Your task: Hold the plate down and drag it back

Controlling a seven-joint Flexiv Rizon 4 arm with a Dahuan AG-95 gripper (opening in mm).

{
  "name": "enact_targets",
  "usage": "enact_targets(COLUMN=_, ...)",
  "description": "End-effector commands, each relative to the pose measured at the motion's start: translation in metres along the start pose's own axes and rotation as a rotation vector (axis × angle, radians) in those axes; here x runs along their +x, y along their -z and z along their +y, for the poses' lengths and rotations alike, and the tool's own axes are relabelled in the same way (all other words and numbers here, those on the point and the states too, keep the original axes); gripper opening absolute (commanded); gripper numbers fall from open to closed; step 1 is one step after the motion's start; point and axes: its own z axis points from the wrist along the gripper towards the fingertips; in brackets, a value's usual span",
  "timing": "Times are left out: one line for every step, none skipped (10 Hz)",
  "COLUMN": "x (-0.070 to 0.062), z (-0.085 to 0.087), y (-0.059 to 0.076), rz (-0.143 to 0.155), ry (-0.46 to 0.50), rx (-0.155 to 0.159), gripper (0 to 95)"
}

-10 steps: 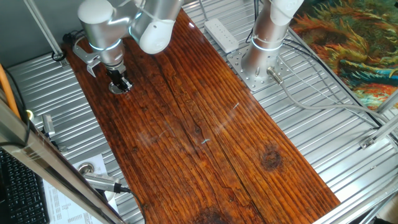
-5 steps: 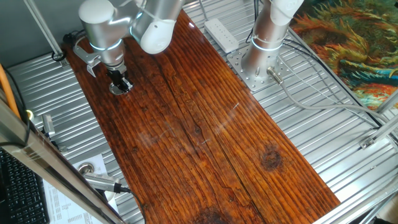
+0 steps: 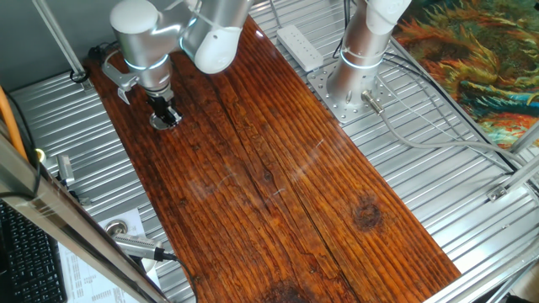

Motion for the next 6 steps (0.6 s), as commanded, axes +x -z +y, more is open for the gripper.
enact_targets(x=0.0002, z=0.0006, y=0.0003, rz=0.002, ry=-0.002, rx=0.003, gripper=0.0)
enact_targets(x=0.0002, z=0.0010, y=0.0003, rz=0.002, ry=-0.002, rx=0.003, gripper=0.0)
enact_targets(x=0.0002, z=0.0016, y=0.0003, rz=0.001, ry=-0.003, rx=0.004, gripper=0.0)
enact_targets(x=0.0002, z=0.0020, y=0.0003, rz=0.000, ry=-0.004, rx=0.003, gripper=0.0)
enact_targets(x=0.0001, z=0.0029, y=0.0003, rz=-0.001, ry=-0.006, rx=0.002, gripper=0.0)
enact_targets(x=0.0001, z=0.0046, y=0.0001, rz=-0.002, ry=-0.011, rx=0.000, gripper=0.0)
